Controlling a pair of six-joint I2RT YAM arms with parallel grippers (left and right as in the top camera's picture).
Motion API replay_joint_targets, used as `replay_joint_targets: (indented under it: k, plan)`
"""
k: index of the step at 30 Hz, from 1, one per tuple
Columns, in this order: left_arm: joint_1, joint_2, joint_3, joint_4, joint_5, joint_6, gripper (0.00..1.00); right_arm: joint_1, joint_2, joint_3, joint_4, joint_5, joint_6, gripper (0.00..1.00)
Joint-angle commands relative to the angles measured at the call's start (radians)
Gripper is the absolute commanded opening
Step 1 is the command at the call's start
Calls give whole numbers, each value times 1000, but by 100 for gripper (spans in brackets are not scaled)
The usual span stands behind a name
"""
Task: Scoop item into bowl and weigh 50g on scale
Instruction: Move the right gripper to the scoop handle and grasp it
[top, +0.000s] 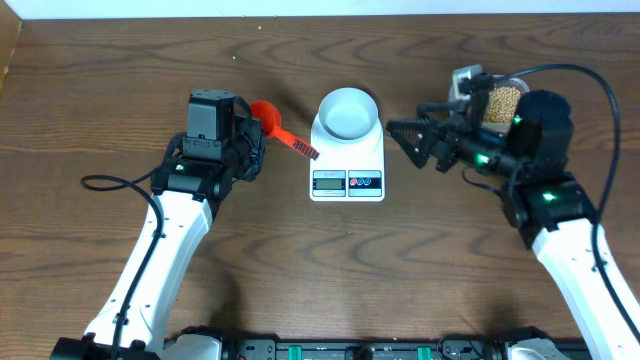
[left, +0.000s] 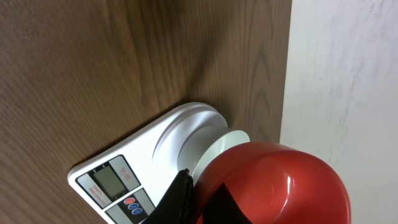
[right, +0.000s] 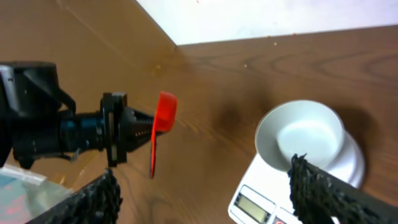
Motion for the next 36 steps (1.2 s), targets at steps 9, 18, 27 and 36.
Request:
replay_joint_targets:
  k: [9, 18, 27, 36]
  plan:
    - [-53, -5, 10, -6, 5, -158, 7, 141, 180, 16, 218, 4, 210, 71]
    - [-74, -4, 10, -6, 5, -190, 7, 200, 227, 17, 240, 48, 277, 63]
    - [-80, -3, 10, -6, 5, -190, 7, 255, 229, 16, 249, 48, 276, 55]
    - [-123, -3, 10, -7, 5, -190, 7, 297, 229, 16, 220, 56, 196, 39]
